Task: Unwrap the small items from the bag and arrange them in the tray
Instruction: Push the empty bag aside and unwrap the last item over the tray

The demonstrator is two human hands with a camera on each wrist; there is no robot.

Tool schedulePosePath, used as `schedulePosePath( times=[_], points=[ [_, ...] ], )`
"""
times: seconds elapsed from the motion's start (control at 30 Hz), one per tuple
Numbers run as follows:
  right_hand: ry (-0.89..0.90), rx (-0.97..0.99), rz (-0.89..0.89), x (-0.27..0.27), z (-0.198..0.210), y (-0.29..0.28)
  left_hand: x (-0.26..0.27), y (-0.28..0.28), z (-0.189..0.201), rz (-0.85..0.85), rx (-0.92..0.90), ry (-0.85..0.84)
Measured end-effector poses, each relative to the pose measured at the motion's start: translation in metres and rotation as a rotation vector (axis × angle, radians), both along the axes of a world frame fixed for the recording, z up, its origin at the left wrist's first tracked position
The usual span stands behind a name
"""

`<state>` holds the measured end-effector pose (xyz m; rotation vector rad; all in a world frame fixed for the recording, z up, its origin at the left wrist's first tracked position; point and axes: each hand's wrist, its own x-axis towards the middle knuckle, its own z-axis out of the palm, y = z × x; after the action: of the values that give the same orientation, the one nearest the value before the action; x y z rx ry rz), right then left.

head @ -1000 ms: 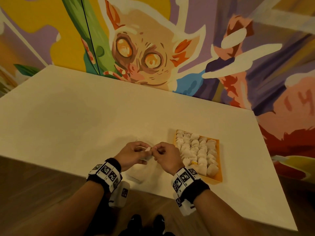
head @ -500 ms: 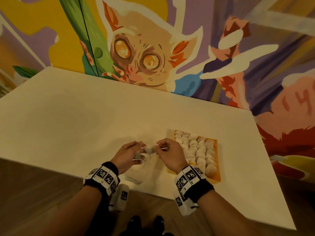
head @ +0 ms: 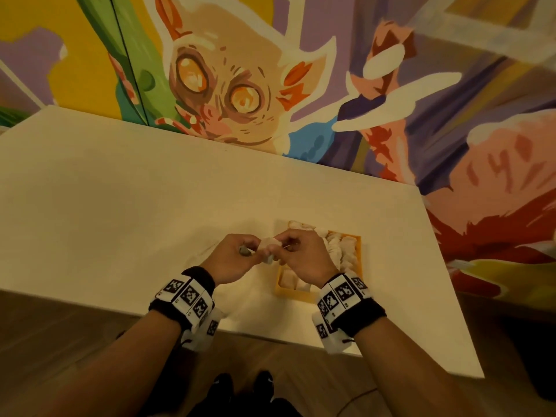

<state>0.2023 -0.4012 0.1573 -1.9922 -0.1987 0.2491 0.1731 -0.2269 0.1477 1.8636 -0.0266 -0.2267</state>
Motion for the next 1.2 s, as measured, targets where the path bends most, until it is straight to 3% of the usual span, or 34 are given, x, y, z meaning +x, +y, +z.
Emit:
schedulePosePath(
  times=[0.2,0.33,0.43,0.7,0.87,1.0,1.2],
  points=[
    [0.043,-0.135,-0.113,0.001,0.006,-0.063,0.0,-0.014,-0.021,-0.002,0.09,0.095],
    [-0.009,-0.484,-0.173,-0.001,0.001,-0.119,-0.004,-0.021,-0.024,0.03,-0.015,0.194],
    [0.059,-0.641,-0.155,-0.008,-0.012,-0.141,-0.004,-0.025,-0.024,0.02,-0.02,0.205],
    [0.213,-0.883,-0.035,-0.018,-0.037,-0.148,0.001,-0.036,-0.016,0.052,-0.066,0.23],
    [0.158,-0.98,0.01,-0.012,-0.036,-0.146,0.0,-0.045,-0.011,0.088,-0.221,0.264],
    [0.098,-0.884,-0.031,-0.01,-0.031,-0.143,-0.002,-0.045,-0.009,0.063,-0.317,0.293],
    [-0.069,-0.263,-0.059,-0.017,-0.015,-0.094,-0.003,-0.046,-0.008,-0.021,-0.317,0.272]
  ],
)
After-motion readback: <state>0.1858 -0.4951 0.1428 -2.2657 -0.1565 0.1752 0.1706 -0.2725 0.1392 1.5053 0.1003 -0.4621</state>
